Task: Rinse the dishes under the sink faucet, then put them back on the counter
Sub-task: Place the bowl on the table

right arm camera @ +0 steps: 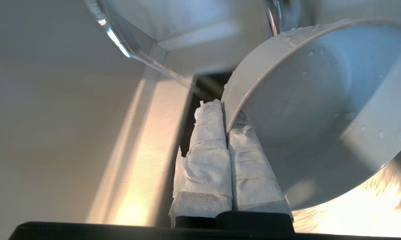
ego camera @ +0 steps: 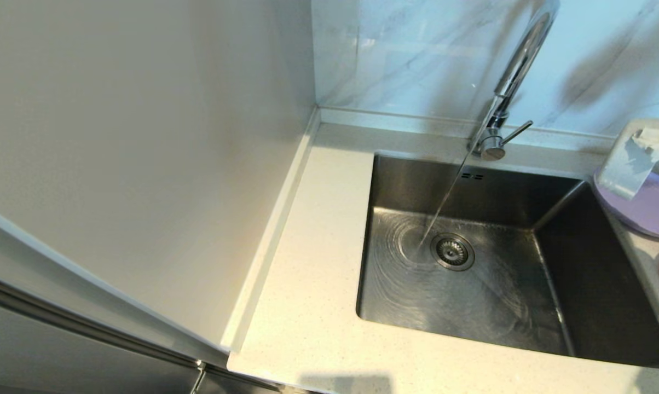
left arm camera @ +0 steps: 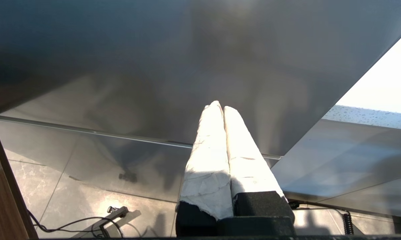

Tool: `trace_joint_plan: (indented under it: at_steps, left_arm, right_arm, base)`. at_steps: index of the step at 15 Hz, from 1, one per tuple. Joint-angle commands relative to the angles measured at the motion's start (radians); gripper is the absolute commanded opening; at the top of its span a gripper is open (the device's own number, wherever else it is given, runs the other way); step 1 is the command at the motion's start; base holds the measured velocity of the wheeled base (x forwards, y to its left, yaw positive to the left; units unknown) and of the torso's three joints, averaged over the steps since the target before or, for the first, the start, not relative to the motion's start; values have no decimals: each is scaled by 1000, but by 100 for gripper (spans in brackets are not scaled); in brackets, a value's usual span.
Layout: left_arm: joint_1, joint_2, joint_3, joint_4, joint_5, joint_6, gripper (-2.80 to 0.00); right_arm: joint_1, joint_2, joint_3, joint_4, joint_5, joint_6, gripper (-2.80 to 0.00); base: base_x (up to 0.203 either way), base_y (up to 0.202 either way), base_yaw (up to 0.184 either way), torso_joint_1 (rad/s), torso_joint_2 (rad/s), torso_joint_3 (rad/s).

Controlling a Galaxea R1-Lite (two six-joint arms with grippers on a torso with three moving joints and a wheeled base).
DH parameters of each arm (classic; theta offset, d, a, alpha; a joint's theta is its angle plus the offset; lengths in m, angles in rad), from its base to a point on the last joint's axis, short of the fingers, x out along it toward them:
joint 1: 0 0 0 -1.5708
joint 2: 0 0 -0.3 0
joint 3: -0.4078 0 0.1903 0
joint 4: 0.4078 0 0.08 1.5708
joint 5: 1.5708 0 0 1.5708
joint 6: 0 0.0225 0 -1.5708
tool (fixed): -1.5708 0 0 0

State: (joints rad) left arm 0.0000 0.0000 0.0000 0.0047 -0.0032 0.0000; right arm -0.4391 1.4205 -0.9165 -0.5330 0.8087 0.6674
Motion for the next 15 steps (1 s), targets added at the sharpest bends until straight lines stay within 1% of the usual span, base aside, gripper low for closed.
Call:
trace_joint_plan:
  at_steps: [1, 3, 4, 5, 7, 8, 9, 11, 13, 14, 15]
  left_arm:
    - [0, 0, 0, 0, 0, 0, -280]
    - [0, 0, 0, 0, -1, 0, -280]
    - [0, 0, 0, 0, -1, 0, -280]
    - [0, 0, 0, 0, 0, 0, -280]
    - [0, 0, 0, 0, 0, 0, -280]
    - [0, 0, 0, 0, 0, 0, -280]
    - [0, 0, 0, 0, 0, 0, -280]
    - [0, 0, 0, 0, -1, 0, -280]
    - [0, 0, 0, 0, 0, 0, -280]
    - [0, 0, 0, 0, -1, 0, -280]
    - [0, 0, 0, 0, 0, 0, -280]
  right_arm:
    - [4, -20, 118, 41, 2, 243, -280]
    - [6, -18, 153, 56, 2, 493, -280]
    - [6, -18, 148, 40, 2, 627, -280]
    - [7, -20, 143, -13, 1, 746, -280]
    - [6, -27, 138, -244, 0, 966, -280]
    - [5, -29, 133, -351, -3, 1061, -280]
    - [-1, -30, 128, -479, -20, 1173, -280]
    - [-33, -29, 123, -689, -119, 1408, -280]
    - [-106, -28, 127, -897, -213, 1643, -280]
    - [-139, -28, 127, -961, -266, 1745, -280]
    - [-158, -29, 111, -986, -328, 1820, -280]
  base:
    - [0, 0, 0, 0, 0, 0]
    - [0, 0, 0, 0, 0, 0]
    - [0, 0, 0, 0, 0, 0]
    - [0, 0, 0, 0, 0, 0]
    - [0, 0, 0, 0, 0, 0]
    - [0, 0, 0, 0, 0, 0]
    - [0, 0, 0, 0, 0, 0]
    - [0, 0, 0, 0, 0, 0]
    - [0, 0, 0, 0, 0, 0]
    - [0, 0, 0, 0, 0, 0]
    - [0, 0, 0, 0, 0, 0]
